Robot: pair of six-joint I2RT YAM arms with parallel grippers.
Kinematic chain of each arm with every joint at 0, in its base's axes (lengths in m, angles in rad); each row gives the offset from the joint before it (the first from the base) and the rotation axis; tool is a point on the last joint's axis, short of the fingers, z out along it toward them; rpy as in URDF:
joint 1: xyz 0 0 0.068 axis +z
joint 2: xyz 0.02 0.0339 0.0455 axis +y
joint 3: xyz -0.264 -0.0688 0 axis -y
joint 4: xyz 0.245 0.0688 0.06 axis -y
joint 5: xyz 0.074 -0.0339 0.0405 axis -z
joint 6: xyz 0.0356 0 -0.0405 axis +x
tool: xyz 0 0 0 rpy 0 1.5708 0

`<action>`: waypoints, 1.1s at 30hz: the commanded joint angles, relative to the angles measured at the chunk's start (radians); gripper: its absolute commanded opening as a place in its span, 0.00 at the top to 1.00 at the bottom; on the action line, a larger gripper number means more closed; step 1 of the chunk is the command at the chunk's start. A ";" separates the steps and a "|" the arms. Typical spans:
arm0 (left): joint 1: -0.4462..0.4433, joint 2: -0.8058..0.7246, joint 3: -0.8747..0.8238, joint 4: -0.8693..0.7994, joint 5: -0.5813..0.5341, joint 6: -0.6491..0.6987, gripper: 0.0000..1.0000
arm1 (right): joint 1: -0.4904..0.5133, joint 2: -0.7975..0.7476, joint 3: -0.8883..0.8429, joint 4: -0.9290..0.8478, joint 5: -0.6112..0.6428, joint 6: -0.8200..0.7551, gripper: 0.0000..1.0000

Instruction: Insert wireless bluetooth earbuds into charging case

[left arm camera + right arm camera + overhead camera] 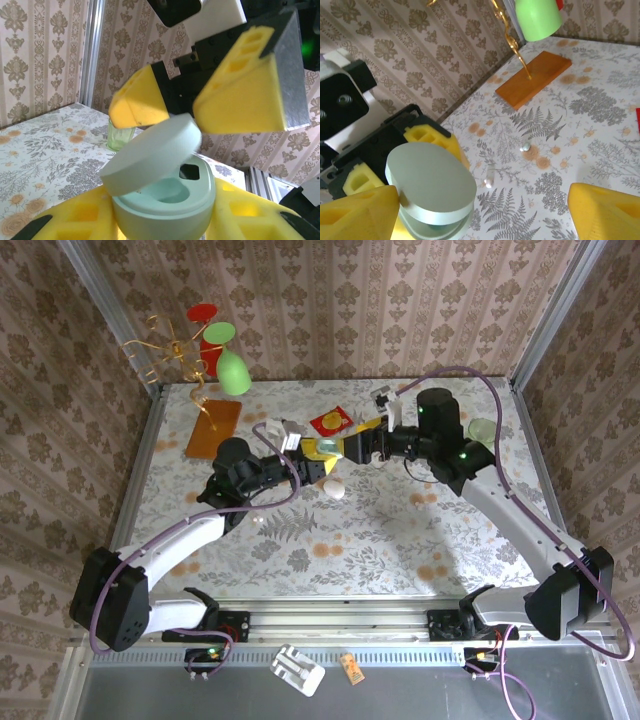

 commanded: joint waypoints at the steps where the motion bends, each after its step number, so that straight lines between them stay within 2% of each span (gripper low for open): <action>1: -0.010 -0.055 0.015 0.038 0.067 0.039 0.76 | -0.002 0.024 0.030 0.018 0.065 -0.018 0.13; 14: -0.011 -0.073 -0.001 0.037 0.080 0.101 0.76 | -0.004 0.029 0.067 -0.013 0.064 -0.023 0.13; 20: -0.010 -0.067 -0.008 0.024 0.053 0.119 0.76 | -0.004 -0.010 0.068 0.006 -0.037 0.012 0.12; 25: -0.004 -0.063 -0.015 0.031 0.018 0.123 0.76 | -0.017 -0.086 0.001 0.088 -0.109 0.070 0.11; 28: 0.002 -0.063 -0.029 0.050 0.000 0.125 0.76 | -0.027 -0.138 -0.047 0.104 -0.099 0.093 0.11; 33: 0.013 -0.068 -0.053 0.082 -0.017 0.125 0.76 | -0.057 -0.231 -0.153 0.073 0.002 0.140 0.11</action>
